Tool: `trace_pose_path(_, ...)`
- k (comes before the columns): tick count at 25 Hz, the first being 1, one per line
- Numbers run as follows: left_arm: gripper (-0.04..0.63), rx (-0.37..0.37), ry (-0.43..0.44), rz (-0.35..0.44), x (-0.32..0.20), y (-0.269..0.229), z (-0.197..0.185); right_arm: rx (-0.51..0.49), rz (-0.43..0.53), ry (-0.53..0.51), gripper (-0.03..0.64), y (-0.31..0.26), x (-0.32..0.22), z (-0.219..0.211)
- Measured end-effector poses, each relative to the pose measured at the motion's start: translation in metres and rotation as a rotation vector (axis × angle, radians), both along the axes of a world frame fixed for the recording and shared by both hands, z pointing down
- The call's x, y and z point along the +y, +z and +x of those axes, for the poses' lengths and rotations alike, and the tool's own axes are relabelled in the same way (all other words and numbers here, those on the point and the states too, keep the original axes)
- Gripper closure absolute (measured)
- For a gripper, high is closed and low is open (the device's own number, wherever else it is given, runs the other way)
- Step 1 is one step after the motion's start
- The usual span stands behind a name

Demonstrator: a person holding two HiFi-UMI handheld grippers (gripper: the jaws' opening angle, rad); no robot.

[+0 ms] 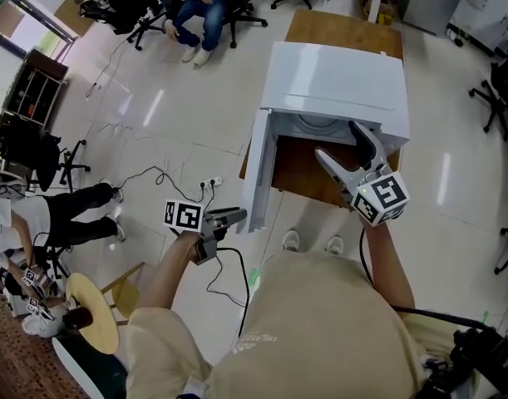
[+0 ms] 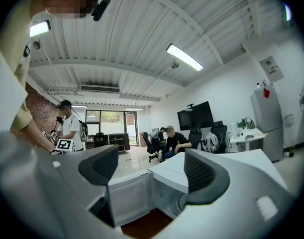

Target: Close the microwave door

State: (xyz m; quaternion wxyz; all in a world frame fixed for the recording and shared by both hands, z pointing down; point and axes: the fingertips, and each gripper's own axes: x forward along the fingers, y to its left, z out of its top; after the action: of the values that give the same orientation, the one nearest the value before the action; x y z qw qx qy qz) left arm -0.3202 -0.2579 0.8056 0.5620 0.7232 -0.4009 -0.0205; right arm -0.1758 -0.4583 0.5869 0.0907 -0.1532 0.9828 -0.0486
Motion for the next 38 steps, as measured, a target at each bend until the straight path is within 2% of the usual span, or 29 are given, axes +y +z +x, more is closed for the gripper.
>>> trace_pose_path(4, 0.452, 0.010, -0.033, -0.018, 0.002, -0.003, 0.001, 0.012, 0.001, 0.016, 0.216, -0.003, 0.005, 0.004)
trace_pose_path(12, 0.454, 0.060, -0.125, -0.051, -0.019, -0.010, 0.042, 0.013, -0.021, 0.070, 0.218, -0.005, -0.007, 0.028)
trace_pose_path(18, 0.451, 0.083, -0.118, -0.051, -0.033, -0.019, 0.065, 0.023, -0.016, 0.081, 0.218, -0.014, -0.003, 0.036)
trace_pose_path(29, 0.445, 0.140, -0.098, -0.052, -0.064, -0.023, 0.116, -0.006, -0.032, 0.142, 0.221, -0.028, -0.005, 0.078)
trace_pose_path(32, 0.445, 0.150, -0.104, -0.049, -0.075, -0.027, 0.127, -0.027, -0.037, 0.157, 0.260, -0.035, -0.006, 0.089)
trace_pose_path(38, 0.445, 0.173, -0.104, -0.046, -0.093, -0.034, 0.147, -0.008, -0.035, 0.218, 0.259, -0.040, -0.009, 0.112)
